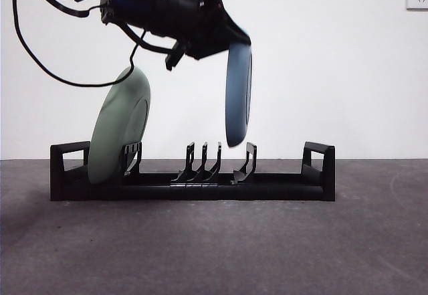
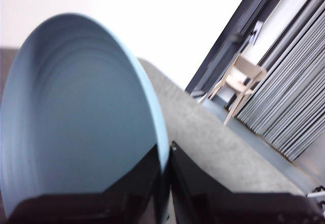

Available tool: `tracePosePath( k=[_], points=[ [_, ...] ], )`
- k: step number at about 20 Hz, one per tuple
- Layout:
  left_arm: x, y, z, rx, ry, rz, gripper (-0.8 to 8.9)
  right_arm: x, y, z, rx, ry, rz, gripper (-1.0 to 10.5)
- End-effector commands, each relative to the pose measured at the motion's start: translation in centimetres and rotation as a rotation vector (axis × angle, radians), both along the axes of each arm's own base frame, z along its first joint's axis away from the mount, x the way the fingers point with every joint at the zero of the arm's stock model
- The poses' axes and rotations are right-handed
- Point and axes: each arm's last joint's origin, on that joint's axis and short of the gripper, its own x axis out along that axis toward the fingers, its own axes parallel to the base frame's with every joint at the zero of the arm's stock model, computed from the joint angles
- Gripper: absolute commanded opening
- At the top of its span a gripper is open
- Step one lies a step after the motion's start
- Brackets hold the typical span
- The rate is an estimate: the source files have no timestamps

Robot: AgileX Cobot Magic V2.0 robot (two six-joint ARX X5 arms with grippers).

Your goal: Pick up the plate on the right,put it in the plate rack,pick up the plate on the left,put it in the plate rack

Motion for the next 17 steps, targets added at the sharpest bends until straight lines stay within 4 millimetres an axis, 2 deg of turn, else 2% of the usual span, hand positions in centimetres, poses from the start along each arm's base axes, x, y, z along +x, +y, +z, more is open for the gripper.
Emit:
tracePosePath(
  k=[1,11,17],
  points=[
    [0.2,-0.2,-0.9,0.018,0.035,0.003,-0.09,0.1,0.0,0.1,-0.006,-0.014,-0.002,2.5],
    [-0.7,-1.5,-2.1,0.111,0.110,0.079,0.00,0.1,0.0,0.1,-0.005,-0.016,-0.002,2.5],
    [-1.7,-2.6,-2.5,0.213,0.064,0.071,0.16,0.1,0.0,0.1,-0.005,-0.014,0.000,2.5]
  ],
)
